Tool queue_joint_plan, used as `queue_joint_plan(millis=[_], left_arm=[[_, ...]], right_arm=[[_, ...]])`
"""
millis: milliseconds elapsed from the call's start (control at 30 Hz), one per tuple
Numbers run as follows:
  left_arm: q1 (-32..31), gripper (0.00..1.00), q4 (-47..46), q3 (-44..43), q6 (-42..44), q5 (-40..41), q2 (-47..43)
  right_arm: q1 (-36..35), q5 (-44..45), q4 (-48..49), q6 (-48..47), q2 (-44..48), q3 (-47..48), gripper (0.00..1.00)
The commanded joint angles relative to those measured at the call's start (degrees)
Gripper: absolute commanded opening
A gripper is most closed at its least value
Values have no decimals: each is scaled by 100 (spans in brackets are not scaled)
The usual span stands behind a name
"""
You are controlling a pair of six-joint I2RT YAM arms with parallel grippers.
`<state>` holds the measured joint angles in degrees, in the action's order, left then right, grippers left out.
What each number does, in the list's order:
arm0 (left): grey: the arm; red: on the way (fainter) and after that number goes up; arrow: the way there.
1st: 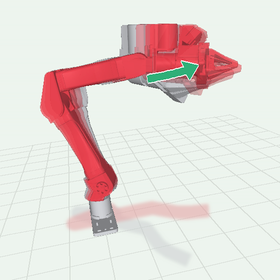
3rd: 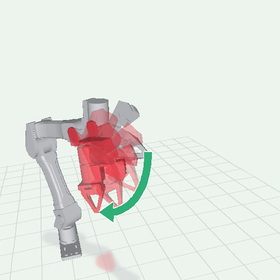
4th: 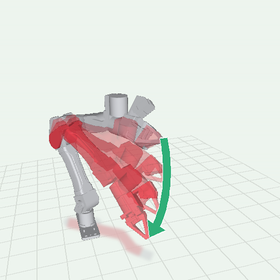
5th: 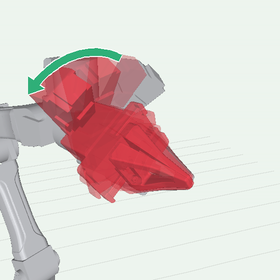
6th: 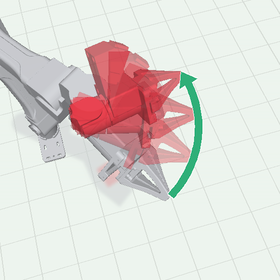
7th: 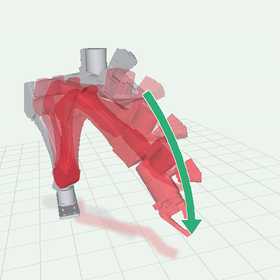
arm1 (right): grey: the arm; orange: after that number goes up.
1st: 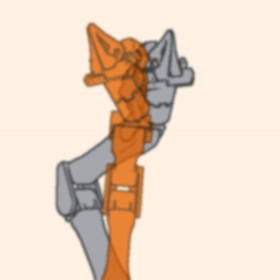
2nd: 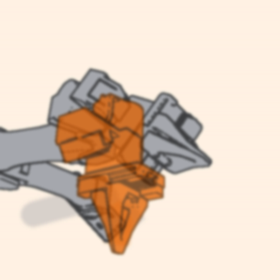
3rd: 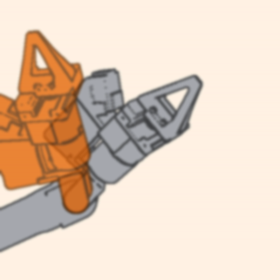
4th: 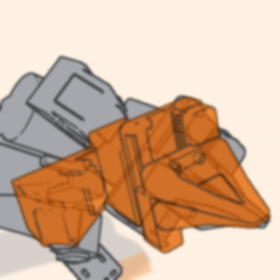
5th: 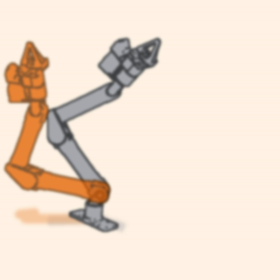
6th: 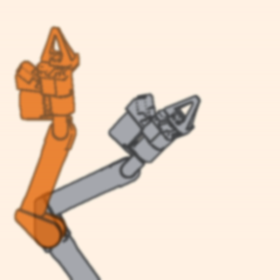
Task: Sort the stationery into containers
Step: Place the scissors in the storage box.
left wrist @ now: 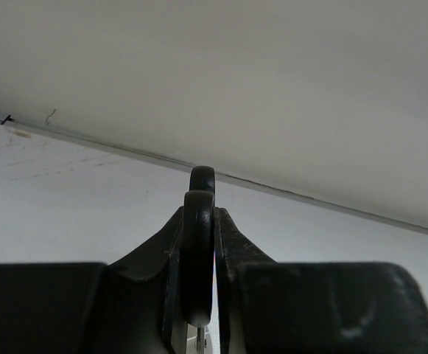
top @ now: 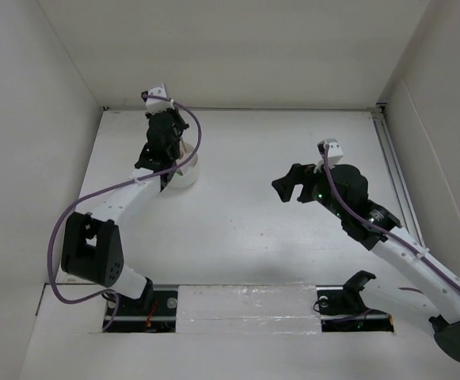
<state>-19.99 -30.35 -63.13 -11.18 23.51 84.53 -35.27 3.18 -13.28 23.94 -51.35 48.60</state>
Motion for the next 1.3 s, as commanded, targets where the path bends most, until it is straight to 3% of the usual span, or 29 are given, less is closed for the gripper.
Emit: queue_joint_plan(millis=[0, 233, 1267], left_arm=[[12, 0, -735, -112, 177, -180, 98], [12, 0, -1323, 125, 441, -680, 274], [12, 0, -2941, 1312, 1162, -918, 784]], right_arm=[[-182, -98, 247, -4, 20, -61, 99], [-296, -160, 247, -57, 134, -184, 99], [-455, -213, 132, -109, 626, -395, 99]])
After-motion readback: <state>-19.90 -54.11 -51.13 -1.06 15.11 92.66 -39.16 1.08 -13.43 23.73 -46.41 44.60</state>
